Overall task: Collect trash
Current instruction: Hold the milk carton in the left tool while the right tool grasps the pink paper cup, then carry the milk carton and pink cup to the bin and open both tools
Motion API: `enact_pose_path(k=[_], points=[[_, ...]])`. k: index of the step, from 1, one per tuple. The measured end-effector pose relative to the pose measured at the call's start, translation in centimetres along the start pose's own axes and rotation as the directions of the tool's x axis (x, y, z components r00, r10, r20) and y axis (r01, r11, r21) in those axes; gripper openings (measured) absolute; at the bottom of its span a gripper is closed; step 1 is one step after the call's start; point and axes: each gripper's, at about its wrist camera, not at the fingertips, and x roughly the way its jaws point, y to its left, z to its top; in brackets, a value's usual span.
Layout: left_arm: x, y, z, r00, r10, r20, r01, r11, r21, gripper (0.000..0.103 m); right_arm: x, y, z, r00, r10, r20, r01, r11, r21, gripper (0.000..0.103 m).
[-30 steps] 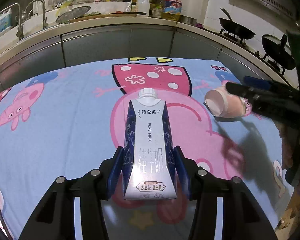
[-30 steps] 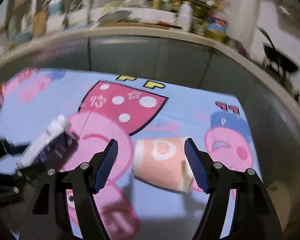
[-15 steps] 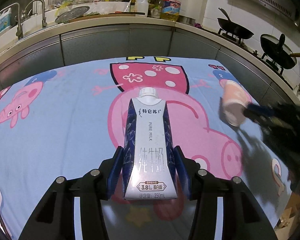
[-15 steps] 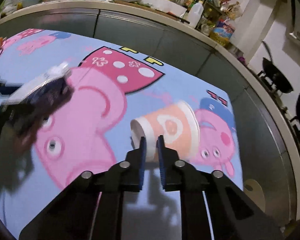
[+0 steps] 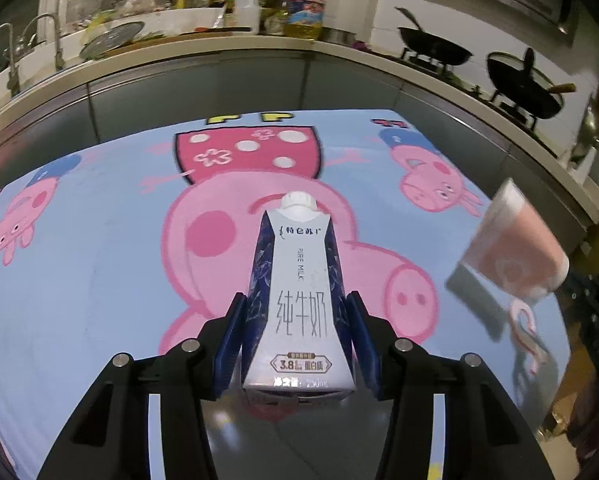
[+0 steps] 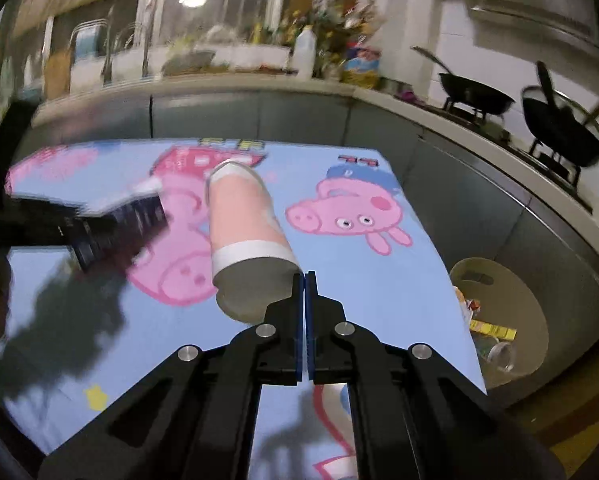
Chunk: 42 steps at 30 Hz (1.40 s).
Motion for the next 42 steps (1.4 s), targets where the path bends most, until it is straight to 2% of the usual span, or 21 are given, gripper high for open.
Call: enact_pose_path(k=[4,9,18,23,29,35,38,42], points=[[-0.9,-1.3,0.2,0.997,-0.072,0.017,0.071,0.997,0.018,0.050,-1.4,-0.9,1.0,0.999,0.028,0.045,-0.031,0.997,0.075,0.001],[-1.1,-2.8,0.6,0.981,-0.192,0.004,0.192,0.981,0.014,0.050,-2.7,-2.0,1.2,0.997,0.028,0.072,-0.036,0.993,0.116,0.001],[-0.5,-8.7,1.8,0.971,-0.238,-0.022,0.239,0.962,0.135,0.050,-1.1,-5.3,-1.9,1.000,0.006,0.004,-0.007,0.976,0.217,0.001],[-0.4,-11.3,2.9,0.967,-0.254,-0.020,0.253,0.950,0.186,0.050,-1.1,-7.6,-3.0,1.000,-0.007,0.008,0.005,0.958,0.285,0.001],[0.0,-13.7,4.6,0.960,-0.278,-0.020,0.276,0.938,0.210,0.050,-1.6,-9.1,-3.5,0.999,-0.019,0.027,0.010,0.952,0.307,0.001],[1.0,-18.5,7.1,0.948,-0.316,-0.029,0.312,0.912,0.266,0.050,-2.3,-13.2,-3.9,0.992,-0.112,0.055,0.086,0.931,0.354,0.001],[2.0,-21.7,8.9,0.935,-0.351,-0.038,0.347,0.891,0.294,0.050,-2.5,-16.6,-4.4,0.982,-0.182,0.053,0.147,0.906,0.396,0.001],[4.0,-26.9,11.1,0.907,-0.417,-0.056,0.411,0.851,0.326,0.050,-2.1,-21.4,-5.3,0.965,-0.260,0.019,0.224,0.866,0.447,0.001]])
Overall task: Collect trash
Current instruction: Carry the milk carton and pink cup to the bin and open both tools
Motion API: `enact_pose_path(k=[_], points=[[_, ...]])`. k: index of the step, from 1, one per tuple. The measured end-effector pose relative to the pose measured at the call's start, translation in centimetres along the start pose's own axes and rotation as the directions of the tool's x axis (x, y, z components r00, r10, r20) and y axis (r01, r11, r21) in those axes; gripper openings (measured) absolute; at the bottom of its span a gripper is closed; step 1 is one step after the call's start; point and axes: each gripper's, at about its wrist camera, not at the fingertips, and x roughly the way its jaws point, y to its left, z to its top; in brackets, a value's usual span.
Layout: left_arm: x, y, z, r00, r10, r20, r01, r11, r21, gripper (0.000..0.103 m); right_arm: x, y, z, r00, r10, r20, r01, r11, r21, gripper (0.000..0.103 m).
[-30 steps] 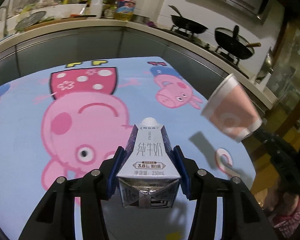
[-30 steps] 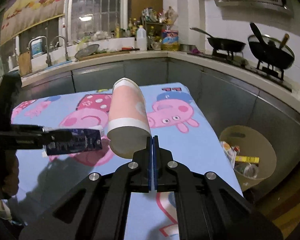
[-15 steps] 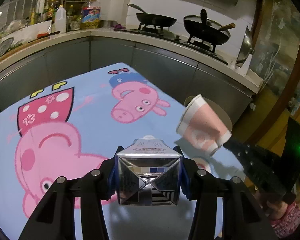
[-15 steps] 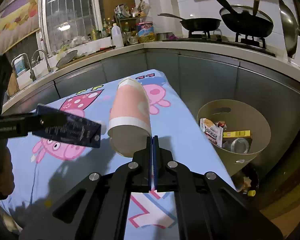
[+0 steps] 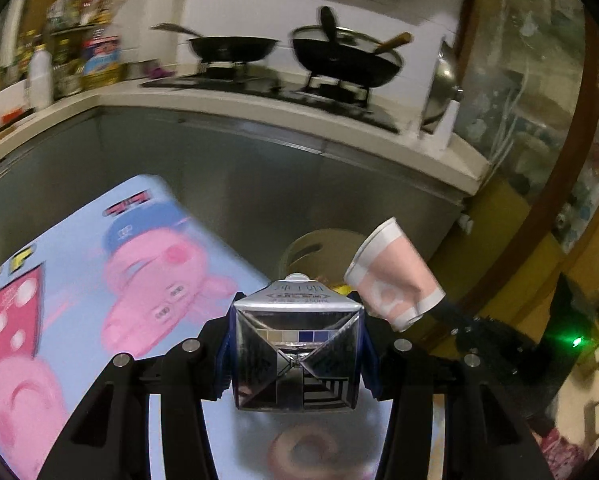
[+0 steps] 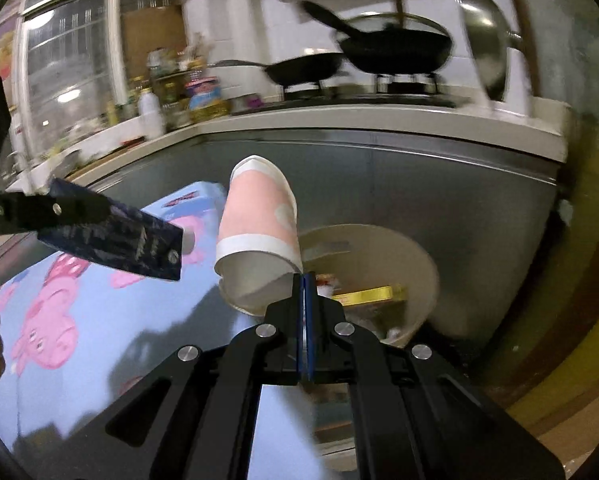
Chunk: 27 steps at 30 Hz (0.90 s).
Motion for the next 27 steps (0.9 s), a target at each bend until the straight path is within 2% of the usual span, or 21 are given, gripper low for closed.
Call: enact_pose_path(k=[3,8,9,10,11,12,13,15,21,27], points=[[3.4,-2.0,1.9,0.999,-0.052,-0.007,0.052,0.998,0.019,0.050,1.5,-2.3,0.6,0.999,-0.048,-0.008,0.048,0.999,0.016,0.001],[8.5,-3.7,2.8,0.998,-0.063,-0.030,0.064,0.997,0.041,0.052,4.7,-4.7,1.3,0.995,-0.093,-0.040,0.094,0.996,0.010,0.001],[9.8,-3.9,2.9,0.998,-0.051,-0.041,0.053,0.997,0.049,0.056,6.1,-4.9,1.5,0.993,-0.098,-0.073,0.098,0.995,0.004,0.004],[11.4,-4.1,2.8,0.998,-0.011,-0.059,0.014,0.998,0.056,0.074,7.0,-5.0,1.5,0.991,-0.098,-0.093,0.099,0.995,0.001,0.006],[12.3,-4.1,2.6,0.997,0.015,-0.070,-0.011,0.998,0.058,0.077,8.3,-5.0,1.5,0.987,-0.096,-0.128,0.096,0.995,-0.003,0.013],[13.0,-3.9,2.5,0.996,0.029,-0.086,-0.024,0.998,0.056,0.075,9.0,-5.0,1.3,0.984,-0.092,-0.150,0.093,0.996,-0.002,0.028],[13.5,-3.7,2.4,0.994,0.028,-0.109,-0.023,0.998,0.051,0.069,9.3,-4.8,1.1,0.984,-0.094,-0.153,0.095,0.995,-0.002,0.035],[13.2,-3.0,2.1,0.992,0.005,-0.127,-0.002,1.000,0.020,0.068,8.6,-4.1,0.6,0.986,-0.102,-0.130,0.102,0.995,-0.005,0.035],[8.1,-1.5,1.1,0.999,0.010,-0.053,-0.011,1.000,-0.013,0.071,4.5,-2.0,-1.2,0.996,-0.053,-0.074,0.057,0.997,0.043,0.037],[2.8,-0.8,-0.9,0.998,0.061,-0.004,-0.061,0.998,-0.020,0.074,0.5,0.7,-2.9,0.998,0.000,-0.070,0.008,0.994,0.112,0.038]])
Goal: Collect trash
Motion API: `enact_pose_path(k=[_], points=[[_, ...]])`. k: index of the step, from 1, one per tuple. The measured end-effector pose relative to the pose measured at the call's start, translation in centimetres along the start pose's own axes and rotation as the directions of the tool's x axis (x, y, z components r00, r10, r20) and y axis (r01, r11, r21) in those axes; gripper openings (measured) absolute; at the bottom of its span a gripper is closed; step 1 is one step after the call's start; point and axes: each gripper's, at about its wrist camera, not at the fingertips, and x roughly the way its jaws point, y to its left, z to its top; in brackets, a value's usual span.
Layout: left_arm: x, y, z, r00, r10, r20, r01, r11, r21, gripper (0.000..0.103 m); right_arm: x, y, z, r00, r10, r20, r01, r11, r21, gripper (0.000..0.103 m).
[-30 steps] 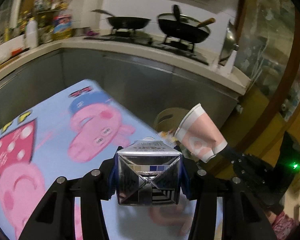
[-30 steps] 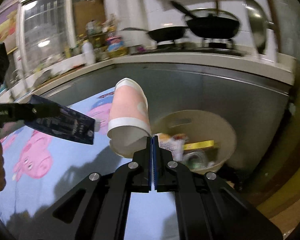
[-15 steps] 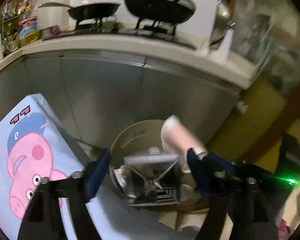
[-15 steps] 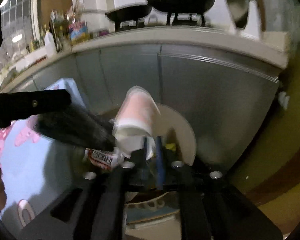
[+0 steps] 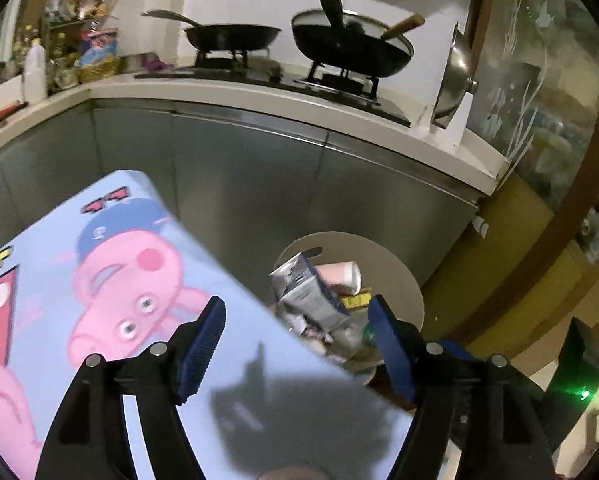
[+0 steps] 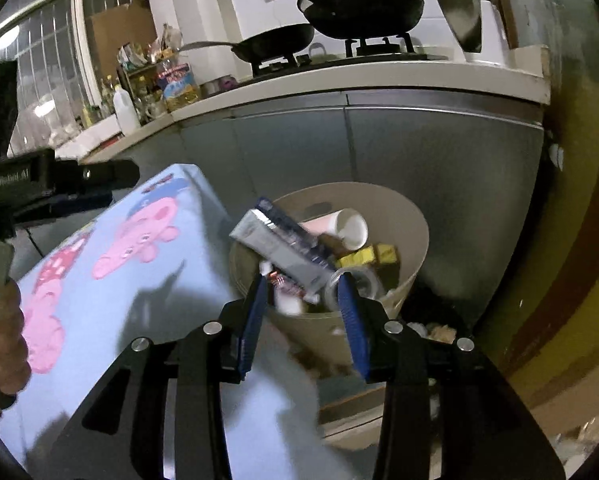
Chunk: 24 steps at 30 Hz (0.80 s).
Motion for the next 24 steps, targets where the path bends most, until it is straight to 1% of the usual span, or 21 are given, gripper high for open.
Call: enact_pose_path(k=[2,4,6,8,9,10,11,17,19,23,24], points=[[-1.9,0.1,-0.9,1.000,0.019,0.013,-0.019,1.000,0.001,0.075,-1.7,0.6,-0.6,1.000,0.018,0.012,-0.019,0.999,0.043,0.040],[-3.3,0.2,-1.5,0.999,0.035,0.022,-0.036,0.999,0.007,0.077,-3.5,1.0,-1.3,0.999,0.042,0.034,-0.045,0.994,0.100,0.048],[-5.1,0.1,-2.2,0.997,0.059,0.041,-0.059,0.998,0.016,0.079,-4.9,1.7,-1.5,0.997,0.056,0.049,-0.062,0.990,0.125,0.051],[-6.9,0.1,-2.9,0.995,0.076,0.061,-0.078,0.997,0.020,0.081,-6.6,2.3,-1.7,0.995,0.059,0.075,-0.070,0.985,0.160,0.056],[-7.5,0.2,-3.2,0.995,0.081,0.066,-0.083,0.996,0.022,0.081,-7.4,2.4,-1.7,0.994,0.065,0.088,-0.080,0.980,0.184,0.060],[-8.4,0.2,-3.6,0.994,0.088,0.072,-0.090,0.996,0.025,0.082,-7.9,2.6,-1.8,0.993,0.069,0.095,-0.087,0.976,0.197,0.063],[-8.9,0.3,-3.8,0.993,0.092,0.077,-0.095,0.995,0.028,0.083,-8.7,3.1,-1.9,0.992,0.073,0.105,-0.094,0.972,0.213,0.064],[-13.6,1.0,-5.3,0.981,0.126,0.145,-0.131,0.991,0.024,0.091,-11.5,5.2,-1.7,0.985,0.114,0.129,-0.143,0.961,0.238,0.069],[-15.2,1.4,-5.8,0.975,0.144,0.171,-0.149,0.989,0.020,0.093,-12.4,6.1,-1.7,0.983,0.119,0.136,-0.149,0.961,0.234,0.072],[-17.2,2.3,-6.2,0.967,0.156,0.200,-0.159,0.987,-0.002,0.098,-14.2,8.1,-1.7,0.980,0.134,0.149,-0.166,0.960,0.224,0.074],[-17.7,2.6,-6.4,0.966,0.158,0.205,-0.160,0.987,-0.007,0.099,-14.4,8.3,-1.7,0.979,0.136,0.151,-0.167,0.961,0.222,0.080]])
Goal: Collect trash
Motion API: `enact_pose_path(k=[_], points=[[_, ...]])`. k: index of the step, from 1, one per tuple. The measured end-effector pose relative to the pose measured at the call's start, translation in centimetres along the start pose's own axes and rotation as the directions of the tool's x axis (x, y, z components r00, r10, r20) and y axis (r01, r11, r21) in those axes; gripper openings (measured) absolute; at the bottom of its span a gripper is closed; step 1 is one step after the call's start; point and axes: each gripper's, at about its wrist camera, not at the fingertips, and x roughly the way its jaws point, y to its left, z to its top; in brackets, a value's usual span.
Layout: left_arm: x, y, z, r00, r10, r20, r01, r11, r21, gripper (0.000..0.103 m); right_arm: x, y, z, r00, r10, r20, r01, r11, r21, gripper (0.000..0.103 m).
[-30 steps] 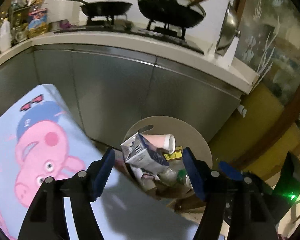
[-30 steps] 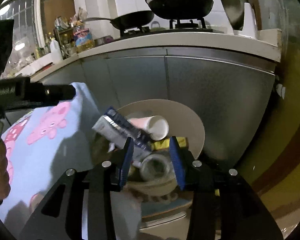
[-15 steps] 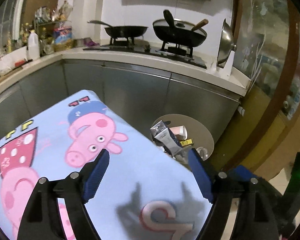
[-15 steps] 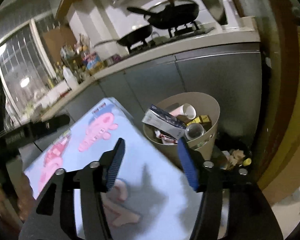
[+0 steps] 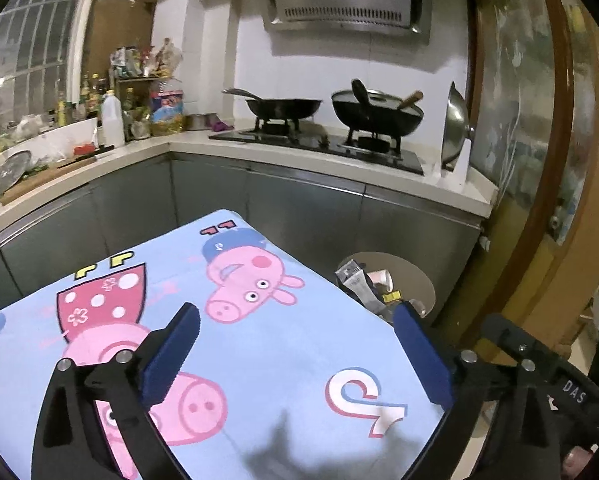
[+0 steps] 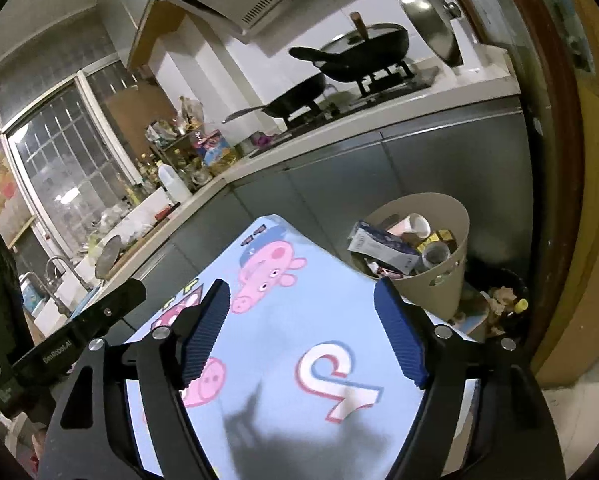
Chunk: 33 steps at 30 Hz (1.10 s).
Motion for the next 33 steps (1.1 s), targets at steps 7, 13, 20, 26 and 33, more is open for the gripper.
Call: enact_pose_path(k=[7,13,20,26,33], points=[[-2.1,1.1,-0.2,0.998,0.048,0.026,-0.048,0.999,0.003,0.099,-1.7,2.6,-0.9,0.999,0.022,0.023,-0.022,1.000,-0.004,0.092],[-3.2,2.1,-0.4,0.995,0.090,0.042,-0.091,0.996,0.002,0.099,-2.7,4.2,-1.6,0.998,0.010,0.065,-0.009,1.000,-0.023,0.097],[-3.8,2.7,-0.3,0.994,0.098,0.053,-0.098,0.995,-0.007,0.099,-3.2,5.5,-2.2,0.997,0.004,0.072,-0.001,0.999,-0.038,0.097],[-4.1,2.5,-0.2,0.993,0.109,0.055,-0.109,0.994,0.004,0.099,-3.9,5.6,-2.7,0.996,-0.030,0.084,0.032,0.999,-0.022,0.097],[-4.3,1.4,-0.4,0.988,0.144,0.054,-0.147,0.988,0.052,0.099,-4.3,4.8,-3.5,0.995,-0.076,0.062,0.074,0.997,0.036,0.097]])
